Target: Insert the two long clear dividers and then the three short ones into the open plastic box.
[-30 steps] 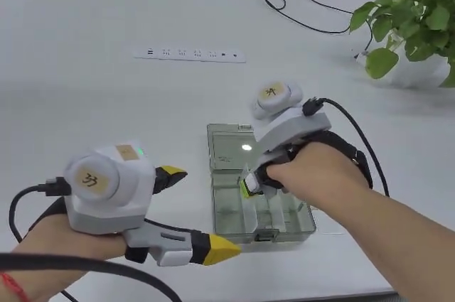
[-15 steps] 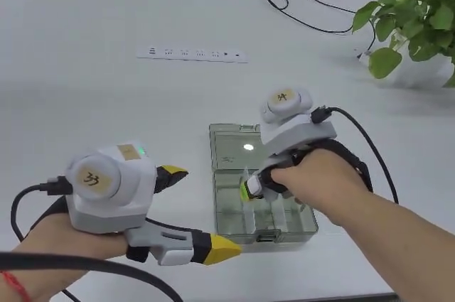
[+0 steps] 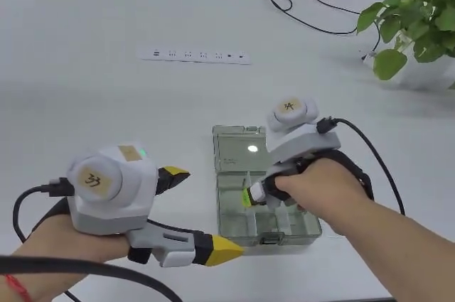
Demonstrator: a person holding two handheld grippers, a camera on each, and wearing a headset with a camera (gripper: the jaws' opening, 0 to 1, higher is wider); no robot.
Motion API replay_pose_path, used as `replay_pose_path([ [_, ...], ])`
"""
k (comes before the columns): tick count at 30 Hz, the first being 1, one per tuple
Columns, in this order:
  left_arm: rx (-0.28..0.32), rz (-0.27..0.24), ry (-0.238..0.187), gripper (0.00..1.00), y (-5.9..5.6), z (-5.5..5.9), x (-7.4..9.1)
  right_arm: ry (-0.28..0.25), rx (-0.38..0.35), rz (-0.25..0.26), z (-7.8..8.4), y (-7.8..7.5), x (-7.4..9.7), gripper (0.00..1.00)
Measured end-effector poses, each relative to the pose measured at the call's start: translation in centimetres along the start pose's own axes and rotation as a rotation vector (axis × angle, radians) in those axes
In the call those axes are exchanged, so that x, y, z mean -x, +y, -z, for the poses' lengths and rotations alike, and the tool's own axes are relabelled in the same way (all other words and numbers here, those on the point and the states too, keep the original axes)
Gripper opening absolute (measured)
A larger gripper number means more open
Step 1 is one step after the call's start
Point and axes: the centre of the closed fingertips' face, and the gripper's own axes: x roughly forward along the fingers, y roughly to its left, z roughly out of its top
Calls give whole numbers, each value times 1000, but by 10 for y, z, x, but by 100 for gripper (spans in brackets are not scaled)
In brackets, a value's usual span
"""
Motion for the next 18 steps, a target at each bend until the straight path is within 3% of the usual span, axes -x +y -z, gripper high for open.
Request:
replay_pose_path([
  [10,-5,-9,-1,94,0,-2,2,-56,-63,-98,-1,4,8,14],
  [18,-8,-21,-3,95,0,-3,6,-137,-106,-167,-12,7,28,19],
])
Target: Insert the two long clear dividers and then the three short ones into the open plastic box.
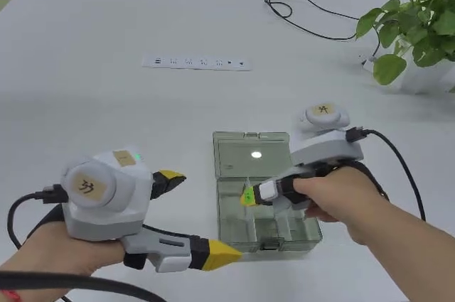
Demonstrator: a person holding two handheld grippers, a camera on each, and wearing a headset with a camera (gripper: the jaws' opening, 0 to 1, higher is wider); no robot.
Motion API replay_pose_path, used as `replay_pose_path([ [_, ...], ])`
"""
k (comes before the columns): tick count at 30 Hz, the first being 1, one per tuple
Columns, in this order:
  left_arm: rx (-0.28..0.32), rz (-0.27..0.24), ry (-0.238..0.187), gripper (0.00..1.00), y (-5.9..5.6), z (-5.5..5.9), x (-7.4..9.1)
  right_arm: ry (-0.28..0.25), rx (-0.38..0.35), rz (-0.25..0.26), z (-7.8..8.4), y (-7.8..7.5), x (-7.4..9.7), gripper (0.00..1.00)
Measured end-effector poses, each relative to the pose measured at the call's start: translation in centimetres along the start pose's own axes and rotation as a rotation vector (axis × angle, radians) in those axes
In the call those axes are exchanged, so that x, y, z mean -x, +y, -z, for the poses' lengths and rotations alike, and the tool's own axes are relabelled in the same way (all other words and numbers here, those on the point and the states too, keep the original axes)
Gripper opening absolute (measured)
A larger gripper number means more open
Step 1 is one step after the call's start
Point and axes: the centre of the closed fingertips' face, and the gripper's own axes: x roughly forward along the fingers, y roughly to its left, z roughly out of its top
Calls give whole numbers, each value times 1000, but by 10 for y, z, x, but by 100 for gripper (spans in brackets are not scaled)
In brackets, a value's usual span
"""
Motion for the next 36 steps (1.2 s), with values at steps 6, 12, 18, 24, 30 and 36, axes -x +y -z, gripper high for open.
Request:
replay_pose_path([
  [6,-8,-12,-2,96,1,-3,3,-68,-5,-48,-15,2,20,21],
  [12,-7,-23,-5,97,-1,-5,6,-142,15,-102,-28,9,43,24],
  [18,-5,-36,-5,98,-3,-5,6,-181,51,-138,-33,12,64,29],
  [24,2,-55,-13,98,-4,-8,8,-198,79,-172,-31,15,84,32],
  [30,5,-63,-18,100,-7,-9,9,-214,116,-195,-29,9,101,38],
  [36,8,-72,-23,100,-7,-10,11,-209,155,-212,-27,-1,116,43],
])
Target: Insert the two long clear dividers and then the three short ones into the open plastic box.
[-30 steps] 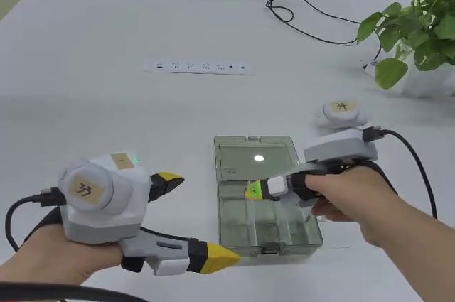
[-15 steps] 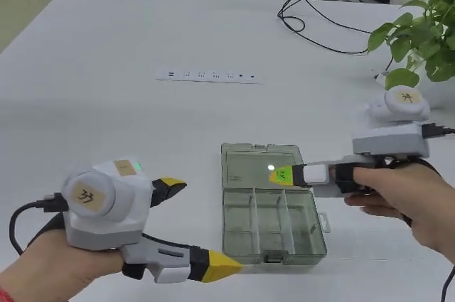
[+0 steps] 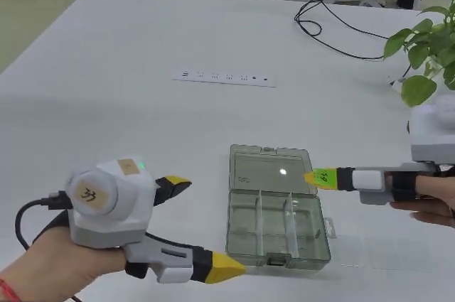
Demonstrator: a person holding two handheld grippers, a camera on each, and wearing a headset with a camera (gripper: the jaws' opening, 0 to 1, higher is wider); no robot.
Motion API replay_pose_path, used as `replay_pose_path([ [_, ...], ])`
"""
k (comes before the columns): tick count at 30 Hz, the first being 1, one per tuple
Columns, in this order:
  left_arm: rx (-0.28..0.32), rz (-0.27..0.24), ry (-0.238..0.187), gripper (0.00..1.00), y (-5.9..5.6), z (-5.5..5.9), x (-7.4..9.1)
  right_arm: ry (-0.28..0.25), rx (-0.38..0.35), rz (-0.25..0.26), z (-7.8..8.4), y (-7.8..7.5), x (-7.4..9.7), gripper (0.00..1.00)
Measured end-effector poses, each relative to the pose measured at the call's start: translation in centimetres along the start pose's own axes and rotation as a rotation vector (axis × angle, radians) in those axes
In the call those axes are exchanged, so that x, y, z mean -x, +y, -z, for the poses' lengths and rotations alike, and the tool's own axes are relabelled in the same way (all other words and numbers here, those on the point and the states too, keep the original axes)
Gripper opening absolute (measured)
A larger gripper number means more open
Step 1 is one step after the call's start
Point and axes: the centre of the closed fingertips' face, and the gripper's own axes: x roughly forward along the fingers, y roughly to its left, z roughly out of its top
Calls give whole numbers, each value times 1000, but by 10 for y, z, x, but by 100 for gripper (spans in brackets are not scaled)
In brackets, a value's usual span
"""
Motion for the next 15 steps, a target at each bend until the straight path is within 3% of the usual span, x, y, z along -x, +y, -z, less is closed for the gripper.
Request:
replay_pose_path([
  [3,-1,-6,-6,100,1,-2,1,11,36,-9,0,-5,7,45],
  [11,-3,-22,-15,100,5,-4,6,113,307,-26,14,-21,24,52],
  [15,-6,-28,-9,100,6,-3,6,164,398,-50,22,-26,29,56],
])
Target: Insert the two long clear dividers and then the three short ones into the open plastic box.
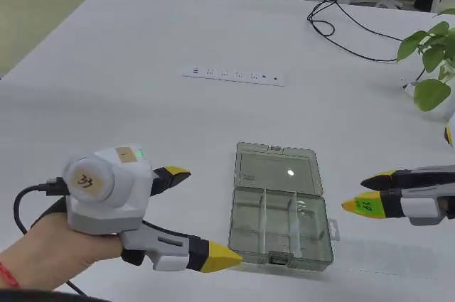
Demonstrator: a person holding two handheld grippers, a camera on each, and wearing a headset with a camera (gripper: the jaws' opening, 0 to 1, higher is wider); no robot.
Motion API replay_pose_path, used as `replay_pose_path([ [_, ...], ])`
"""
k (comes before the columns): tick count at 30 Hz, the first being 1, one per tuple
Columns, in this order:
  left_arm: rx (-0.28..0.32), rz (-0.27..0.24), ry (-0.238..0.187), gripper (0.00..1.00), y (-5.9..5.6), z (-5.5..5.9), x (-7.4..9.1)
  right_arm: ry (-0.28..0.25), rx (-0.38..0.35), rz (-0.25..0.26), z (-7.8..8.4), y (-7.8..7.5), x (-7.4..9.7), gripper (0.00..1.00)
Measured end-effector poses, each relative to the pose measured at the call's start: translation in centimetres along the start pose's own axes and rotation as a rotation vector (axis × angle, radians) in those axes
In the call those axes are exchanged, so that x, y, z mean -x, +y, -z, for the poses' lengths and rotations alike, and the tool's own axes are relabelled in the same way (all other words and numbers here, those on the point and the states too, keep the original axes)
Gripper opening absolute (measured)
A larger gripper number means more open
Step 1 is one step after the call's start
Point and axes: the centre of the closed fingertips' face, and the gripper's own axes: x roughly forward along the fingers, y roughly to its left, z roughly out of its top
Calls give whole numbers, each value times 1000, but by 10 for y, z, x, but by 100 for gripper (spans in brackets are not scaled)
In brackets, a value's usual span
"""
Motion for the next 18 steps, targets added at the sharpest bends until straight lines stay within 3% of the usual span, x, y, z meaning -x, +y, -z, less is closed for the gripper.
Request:
replay_pose_path([
  [2,2,-3,-5,100,0,-1,0,51,36,-9,10,-2,2,56],
  [10,6,-1,-10,100,-2,-2,0,159,238,-32,33,-9,-3,65],
  [18,10,-2,-8,100,0,-1,0,336,463,-53,69,-19,-15,66],
])
